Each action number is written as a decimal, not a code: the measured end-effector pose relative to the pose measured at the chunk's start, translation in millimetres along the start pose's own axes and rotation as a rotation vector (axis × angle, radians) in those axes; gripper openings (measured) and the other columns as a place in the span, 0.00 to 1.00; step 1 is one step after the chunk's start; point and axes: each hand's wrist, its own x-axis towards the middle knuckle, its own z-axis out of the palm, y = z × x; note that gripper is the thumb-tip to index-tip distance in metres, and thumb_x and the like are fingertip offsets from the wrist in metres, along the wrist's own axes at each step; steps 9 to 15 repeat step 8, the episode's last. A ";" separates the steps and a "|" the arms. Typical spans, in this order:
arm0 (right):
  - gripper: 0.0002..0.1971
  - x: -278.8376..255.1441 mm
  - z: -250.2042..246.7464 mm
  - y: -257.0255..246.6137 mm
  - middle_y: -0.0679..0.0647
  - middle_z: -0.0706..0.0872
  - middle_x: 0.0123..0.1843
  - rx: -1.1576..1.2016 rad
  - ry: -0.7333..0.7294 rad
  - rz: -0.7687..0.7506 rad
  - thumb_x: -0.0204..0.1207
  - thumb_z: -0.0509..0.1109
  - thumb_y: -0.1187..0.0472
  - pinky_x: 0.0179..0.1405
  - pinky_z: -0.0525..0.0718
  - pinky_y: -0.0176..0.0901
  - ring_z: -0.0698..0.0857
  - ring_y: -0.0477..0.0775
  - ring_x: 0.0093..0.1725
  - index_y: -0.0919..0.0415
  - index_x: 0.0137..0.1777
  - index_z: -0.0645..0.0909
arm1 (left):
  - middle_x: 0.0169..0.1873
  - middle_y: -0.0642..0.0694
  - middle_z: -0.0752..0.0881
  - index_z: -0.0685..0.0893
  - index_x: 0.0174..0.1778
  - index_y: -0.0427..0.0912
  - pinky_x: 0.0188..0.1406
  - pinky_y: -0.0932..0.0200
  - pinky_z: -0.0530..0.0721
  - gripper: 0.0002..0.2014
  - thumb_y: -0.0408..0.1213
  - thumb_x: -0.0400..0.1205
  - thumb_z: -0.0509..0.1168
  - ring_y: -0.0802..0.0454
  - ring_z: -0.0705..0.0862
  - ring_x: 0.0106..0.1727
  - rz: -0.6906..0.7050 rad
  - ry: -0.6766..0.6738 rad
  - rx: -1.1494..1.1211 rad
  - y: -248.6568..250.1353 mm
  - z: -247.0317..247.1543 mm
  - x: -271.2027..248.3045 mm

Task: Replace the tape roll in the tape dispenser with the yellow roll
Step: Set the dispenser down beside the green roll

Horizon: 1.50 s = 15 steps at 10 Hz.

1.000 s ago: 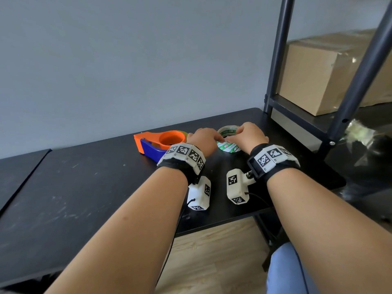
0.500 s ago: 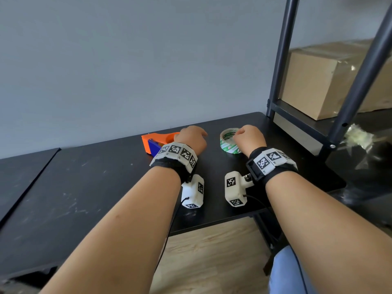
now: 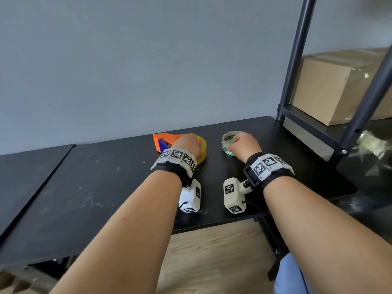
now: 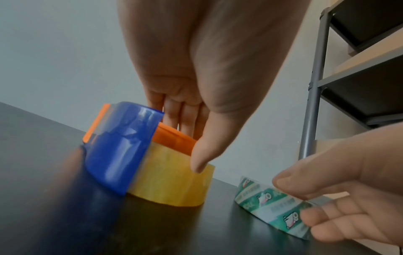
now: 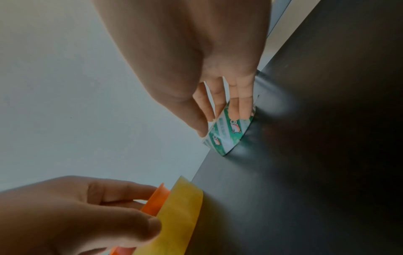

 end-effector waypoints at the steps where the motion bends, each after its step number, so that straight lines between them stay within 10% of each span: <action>1: 0.08 -3.6 6.4 -7.7 0.59 0.85 0.60 -0.036 -0.039 -0.014 0.78 0.70 0.61 0.49 0.72 0.39 0.83 0.61 0.60 0.59 0.55 0.85 | 0.56 0.41 0.86 0.83 0.62 0.35 0.51 0.55 0.81 0.14 0.36 0.82 0.63 0.43 0.85 0.57 -0.004 -0.007 -0.001 -8.4 -1.7 -6.2; 4: 0.26 -10.8 37.9 -39.0 0.60 0.81 0.72 -0.062 -0.120 -0.034 0.77 0.72 0.59 0.60 0.75 0.44 0.80 0.61 0.71 0.65 0.74 0.75 | 0.64 0.41 0.83 0.82 0.65 0.45 0.54 0.57 0.80 0.19 0.29 0.78 0.66 0.42 0.83 0.63 0.007 0.040 -0.079 -61.2 0.0 -27.0; 7: 0.24 -14.6 43.4 -51.3 0.61 0.80 0.72 -0.076 -0.103 -0.029 0.77 0.69 0.63 0.61 0.78 0.47 0.80 0.62 0.70 0.64 0.74 0.73 | 0.70 0.41 0.78 0.70 0.78 0.40 0.70 0.52 0.79 0.24 0.32 0.83 0.59 0.42 0.79 0.69 -0.042 -0.141 0.053 -69.4 -10.9 -39.6; 15: 0.23 -14.8 41.2 -54.6 0.61 0.80 0.71 -0.049 -0.074 -0.060 0.78 0.67 0.64 0.61 0.82 0.50 0.82 0.62 0.67 0.63 0.73 0.74 | 0.69 0.42 0.80 0.74 0.75 0.42 0.67 0.55 0.80 0.23 0.33 0.82 0.61 0.43 0.81 0.68 -0.029 -0.100 -0.015 -69.1 -9.3 -37.8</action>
